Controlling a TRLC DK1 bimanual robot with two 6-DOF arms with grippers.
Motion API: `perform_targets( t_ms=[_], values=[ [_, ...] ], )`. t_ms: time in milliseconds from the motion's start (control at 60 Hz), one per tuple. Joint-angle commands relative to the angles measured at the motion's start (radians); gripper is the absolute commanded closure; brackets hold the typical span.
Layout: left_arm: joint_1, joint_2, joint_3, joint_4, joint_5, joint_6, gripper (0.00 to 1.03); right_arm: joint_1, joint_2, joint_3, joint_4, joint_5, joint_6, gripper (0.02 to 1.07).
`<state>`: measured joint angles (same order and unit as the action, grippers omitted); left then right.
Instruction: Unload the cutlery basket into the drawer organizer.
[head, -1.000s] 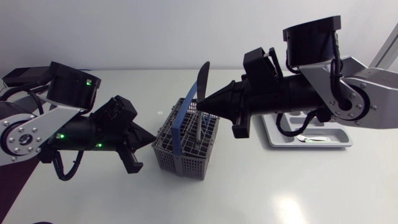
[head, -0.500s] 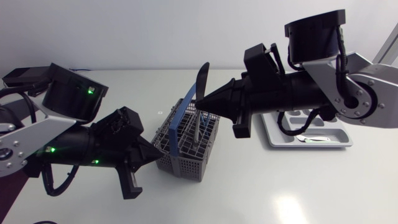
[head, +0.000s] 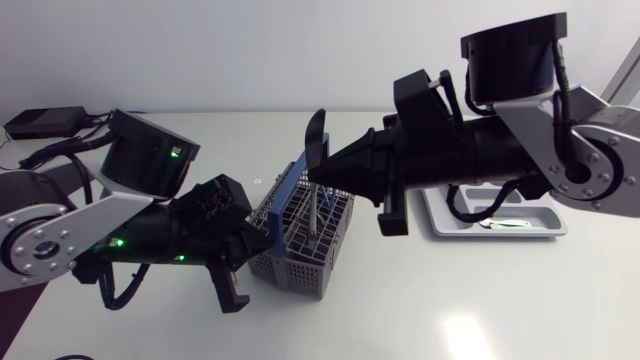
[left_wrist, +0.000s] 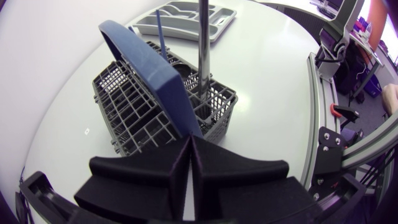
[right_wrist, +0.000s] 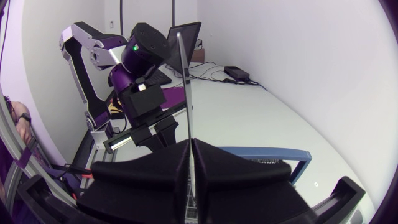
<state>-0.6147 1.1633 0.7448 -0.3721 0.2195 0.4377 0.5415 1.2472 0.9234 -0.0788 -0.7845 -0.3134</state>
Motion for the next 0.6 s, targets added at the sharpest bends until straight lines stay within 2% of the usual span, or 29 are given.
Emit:
perform_targets(
  t_ms=[0,350,583],
  values=[
    [0.021,0.029,-0.013,0.042,-0.023,-0.017,0.94,0.012,-0.009,-0.011,0.019,-0.027,0.002,1.0],
    [0.078,0.104,0.024,0.127,-0.031,-0.016,0.94,0.011,-0.011,-0.035,0.01,-0.041,-0.039,1.0],
    [0.07,0.084,0.021,0.133,-0.032,-0.019,0.95,0.006,-0.008,-0.028,0.028,-0.039,-0.049,1.0]
  ],
)
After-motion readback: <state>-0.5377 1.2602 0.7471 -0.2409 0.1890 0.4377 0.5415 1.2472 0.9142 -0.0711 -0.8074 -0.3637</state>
